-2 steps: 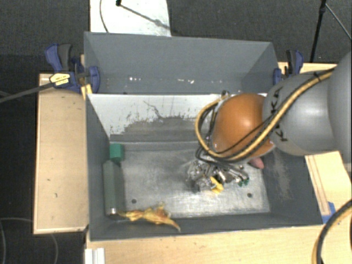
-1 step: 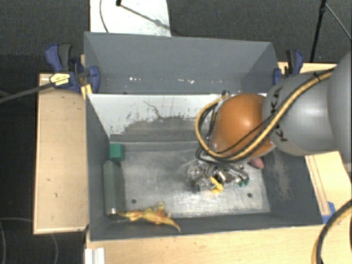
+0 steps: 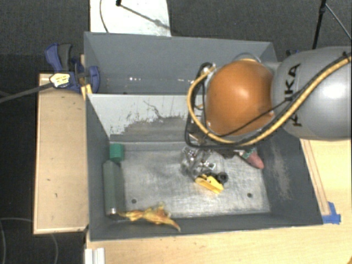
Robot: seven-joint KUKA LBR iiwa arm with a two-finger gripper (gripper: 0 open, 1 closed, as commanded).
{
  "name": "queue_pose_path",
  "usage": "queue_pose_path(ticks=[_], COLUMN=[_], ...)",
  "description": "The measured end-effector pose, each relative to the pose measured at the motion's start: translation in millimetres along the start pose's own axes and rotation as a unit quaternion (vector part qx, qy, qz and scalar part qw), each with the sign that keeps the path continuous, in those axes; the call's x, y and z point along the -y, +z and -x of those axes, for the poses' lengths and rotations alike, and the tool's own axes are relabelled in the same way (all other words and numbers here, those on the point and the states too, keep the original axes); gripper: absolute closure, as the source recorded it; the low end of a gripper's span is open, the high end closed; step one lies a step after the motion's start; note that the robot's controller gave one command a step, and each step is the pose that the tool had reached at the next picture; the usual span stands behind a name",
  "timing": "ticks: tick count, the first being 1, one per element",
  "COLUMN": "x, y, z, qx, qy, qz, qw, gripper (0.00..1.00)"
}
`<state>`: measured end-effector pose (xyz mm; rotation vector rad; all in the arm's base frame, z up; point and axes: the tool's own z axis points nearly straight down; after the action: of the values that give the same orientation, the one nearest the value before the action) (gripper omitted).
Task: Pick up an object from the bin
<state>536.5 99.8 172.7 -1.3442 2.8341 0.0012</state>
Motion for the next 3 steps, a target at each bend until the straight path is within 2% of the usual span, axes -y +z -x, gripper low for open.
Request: queue_pose_path(ticks=[1,2,3], x=[-0.1,9.1,22.4], y=[0.4,5.0,11.9], z=[-0.3,13.9,29.3], qx=[-0.0005,-0.0011,0.0005], qy=[0.001,-0.039,-0.134], qz=[0.0,0.0,-0.001], qw=[1.0,0.9992,0.991], gripper=[1.0,1.0,1.0])
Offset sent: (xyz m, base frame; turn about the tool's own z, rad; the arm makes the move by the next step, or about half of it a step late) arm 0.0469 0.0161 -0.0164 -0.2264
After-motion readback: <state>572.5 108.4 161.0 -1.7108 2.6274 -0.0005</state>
